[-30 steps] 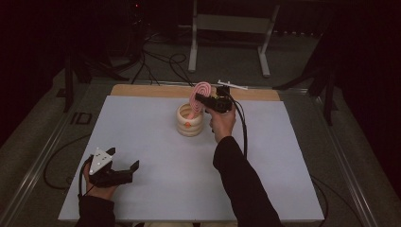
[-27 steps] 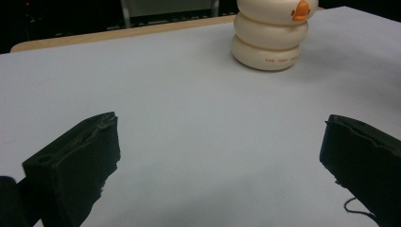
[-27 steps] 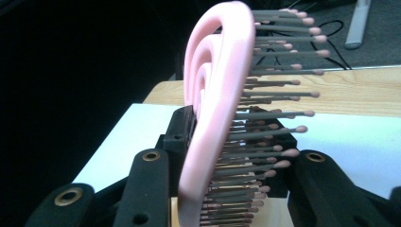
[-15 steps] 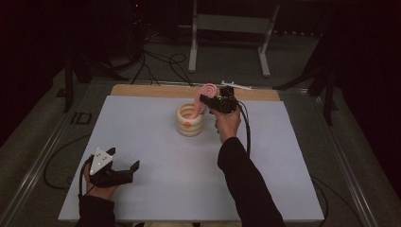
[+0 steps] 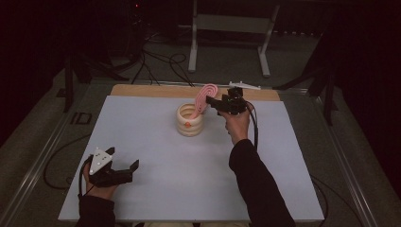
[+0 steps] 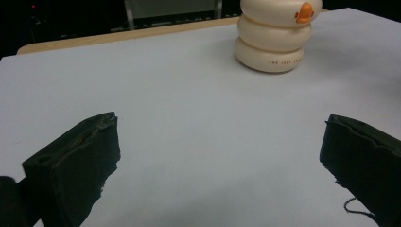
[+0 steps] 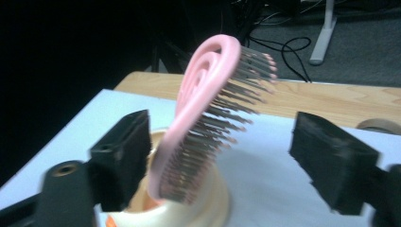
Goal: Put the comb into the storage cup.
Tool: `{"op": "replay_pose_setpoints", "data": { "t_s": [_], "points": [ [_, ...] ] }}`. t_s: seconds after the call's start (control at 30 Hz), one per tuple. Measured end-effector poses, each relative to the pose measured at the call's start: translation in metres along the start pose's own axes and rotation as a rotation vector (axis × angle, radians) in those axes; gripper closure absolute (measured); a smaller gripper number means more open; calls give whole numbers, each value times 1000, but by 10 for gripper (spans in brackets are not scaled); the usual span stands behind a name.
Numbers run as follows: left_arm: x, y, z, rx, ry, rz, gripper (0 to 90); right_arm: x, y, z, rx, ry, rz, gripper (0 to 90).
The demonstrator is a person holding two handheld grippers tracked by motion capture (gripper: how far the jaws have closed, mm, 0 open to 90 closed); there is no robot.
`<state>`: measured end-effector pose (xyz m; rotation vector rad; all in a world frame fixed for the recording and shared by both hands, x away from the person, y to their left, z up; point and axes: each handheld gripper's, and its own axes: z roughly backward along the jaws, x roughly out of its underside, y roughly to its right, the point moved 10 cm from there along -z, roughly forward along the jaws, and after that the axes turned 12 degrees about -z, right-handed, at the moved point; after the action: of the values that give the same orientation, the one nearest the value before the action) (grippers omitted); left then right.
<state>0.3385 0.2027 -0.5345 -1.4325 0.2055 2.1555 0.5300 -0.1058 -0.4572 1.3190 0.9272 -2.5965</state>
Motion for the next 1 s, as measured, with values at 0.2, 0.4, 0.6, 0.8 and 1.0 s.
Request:
{"op": "replay_pose_setpoints", "data": {
  "t_s": [0.2,0.4,0.6,0.8,1.0],
  "points": [
    [-2,0,0,-10,-3,-12,2,2,7,18,13,-13,71,100],
    [-5,3,-2,-9,-7,-32,2,9,13,34,42,-28,151,93],
    [-9,5,-3,-8,-11,-54,2,14,17,53,39,-22,171,90],
    [-12,3,-2,-8,-2,-49,2,32,19,73,50,-45,256,91],
    [-15,1,1,-7,13,-43,2,56,21,103,39,-31,324,92]
  ]
}}
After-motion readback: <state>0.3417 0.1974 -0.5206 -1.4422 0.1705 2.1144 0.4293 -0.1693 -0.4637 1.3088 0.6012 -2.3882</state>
